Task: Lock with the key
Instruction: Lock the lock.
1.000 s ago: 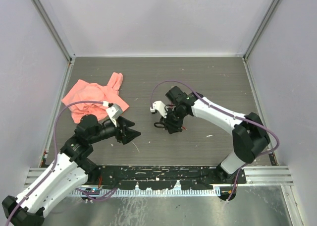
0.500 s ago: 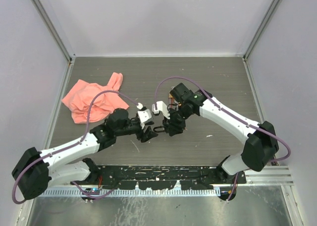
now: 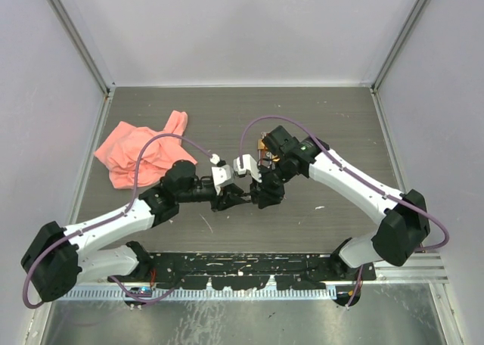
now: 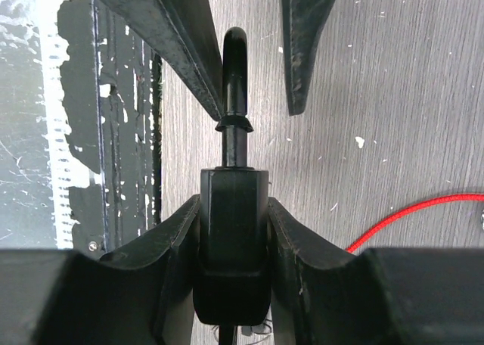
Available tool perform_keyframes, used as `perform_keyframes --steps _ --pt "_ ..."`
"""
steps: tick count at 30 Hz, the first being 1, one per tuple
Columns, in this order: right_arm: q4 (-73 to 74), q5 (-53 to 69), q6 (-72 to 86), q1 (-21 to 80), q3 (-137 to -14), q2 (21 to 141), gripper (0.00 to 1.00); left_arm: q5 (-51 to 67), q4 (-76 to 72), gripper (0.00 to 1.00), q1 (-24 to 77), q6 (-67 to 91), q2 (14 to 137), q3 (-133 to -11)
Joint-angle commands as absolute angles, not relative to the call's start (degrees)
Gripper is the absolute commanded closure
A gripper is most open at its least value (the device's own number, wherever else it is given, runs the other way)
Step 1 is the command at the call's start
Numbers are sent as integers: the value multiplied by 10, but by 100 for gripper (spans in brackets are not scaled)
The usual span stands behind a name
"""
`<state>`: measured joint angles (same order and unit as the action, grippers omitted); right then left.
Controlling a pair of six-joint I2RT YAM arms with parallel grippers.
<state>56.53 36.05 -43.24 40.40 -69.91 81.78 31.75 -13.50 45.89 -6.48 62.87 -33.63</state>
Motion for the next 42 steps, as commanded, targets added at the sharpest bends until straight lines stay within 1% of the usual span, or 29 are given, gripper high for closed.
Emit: perform_keyframes --steps 1,2,3,5,6,10,13,16,17,19,21,27,31,39,42 --pt "559 411 -440 401 -747 779 99 407 -157 72 454 -59 640 -360" --pt "560 414 -439 400 -751 779 99 413 -150 83 453 -61 643 -363" --pt "560 418 -437 398 -755 779 99 416 -146 91 452 -59 647 -365" --pt "560 433 -434 391 -765 779 99 418 -157 99 448 -44 651 -364" --pt "559 444 -432 384 -770 779 99 417 -173 100 448 -30 652 -360" --pt "541 509 -404 348 -778 782 97 391 -310 100 445 63 656 -319" --pt "529 578 -375 312 -779 789 92 360 -422 100 445 133 658 -295" --pt "527 633 -354 289 -787 798 88 338 -469 100 445 168 651 -292" --pt "528 645 -349 285 -788 800 86 334 -472 100 445 173 647 -294" --pt "531 657 -345 281 -793 803 79 332 -474 100 445 186 638 -300" --pt "532 668 -341 276 -798 802 75 334 -475 100 444 199 633 -306" --pt "532 715 -319 253 -810 805 73 327 -500 100 435 235 617 -302" --pt "512 733 -290 253 -807 806 66 328 -495 100 434 242 618 -307" --pt "502 742 -266 253 -811 807 64 303 -507 100 430 260 613 -299" --pt "486 742 -250 253 -805 804 60 299 -516 100 429 271 613 -296"
